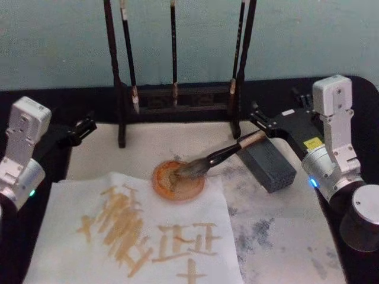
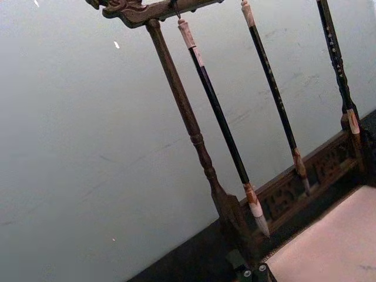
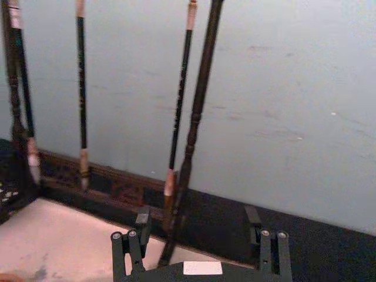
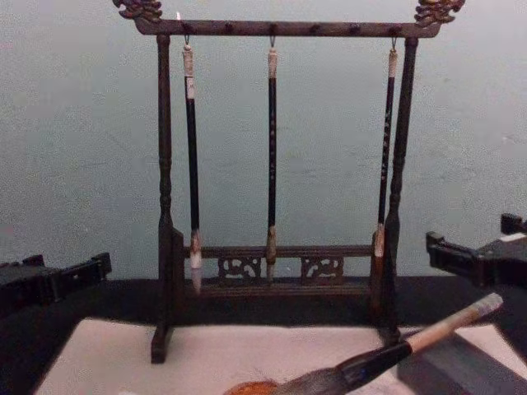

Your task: Pick up the brush from the inkstone, write on the paper, then place the brush back to its original position.

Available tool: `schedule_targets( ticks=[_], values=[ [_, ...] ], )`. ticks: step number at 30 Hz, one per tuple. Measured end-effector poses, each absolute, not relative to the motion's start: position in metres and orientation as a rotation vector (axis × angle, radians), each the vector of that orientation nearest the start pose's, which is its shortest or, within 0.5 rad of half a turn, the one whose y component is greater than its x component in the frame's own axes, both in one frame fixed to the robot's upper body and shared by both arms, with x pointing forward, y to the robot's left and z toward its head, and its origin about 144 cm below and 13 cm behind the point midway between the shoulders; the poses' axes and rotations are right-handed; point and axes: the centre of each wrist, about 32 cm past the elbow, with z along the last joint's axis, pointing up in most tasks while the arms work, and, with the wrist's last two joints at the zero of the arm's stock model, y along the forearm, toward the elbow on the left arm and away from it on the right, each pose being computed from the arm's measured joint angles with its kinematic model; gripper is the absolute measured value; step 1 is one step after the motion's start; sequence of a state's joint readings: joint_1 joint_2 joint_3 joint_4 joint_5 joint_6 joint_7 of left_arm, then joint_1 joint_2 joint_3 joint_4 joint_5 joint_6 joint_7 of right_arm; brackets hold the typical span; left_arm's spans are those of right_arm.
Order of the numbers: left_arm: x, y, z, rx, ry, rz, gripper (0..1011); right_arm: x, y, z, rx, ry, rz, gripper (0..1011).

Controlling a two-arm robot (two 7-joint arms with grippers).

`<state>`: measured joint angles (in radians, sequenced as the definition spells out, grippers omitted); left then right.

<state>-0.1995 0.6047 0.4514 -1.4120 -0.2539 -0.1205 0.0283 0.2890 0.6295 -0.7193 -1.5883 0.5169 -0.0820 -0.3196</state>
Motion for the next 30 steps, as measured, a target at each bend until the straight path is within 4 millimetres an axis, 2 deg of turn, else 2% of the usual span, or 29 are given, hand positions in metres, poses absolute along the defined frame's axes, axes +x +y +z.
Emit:
schedule_targets(
  ticks=[9, 30],
  values=[
    [0.4886, 0.3097, 1.1398, 0.304, -0.285, 1.248, 1002, 0.4752, -0.2354, 1.1618, -0.084, -0.114, -1.196, 1006],
    [0.4886, 0.3097, 1.1398, 0.304, -0.285, 1.248, 1002, 0.476, -0.2346, 1.1603, -0.08, -0.1, -1.193, 1006]
  ],
)
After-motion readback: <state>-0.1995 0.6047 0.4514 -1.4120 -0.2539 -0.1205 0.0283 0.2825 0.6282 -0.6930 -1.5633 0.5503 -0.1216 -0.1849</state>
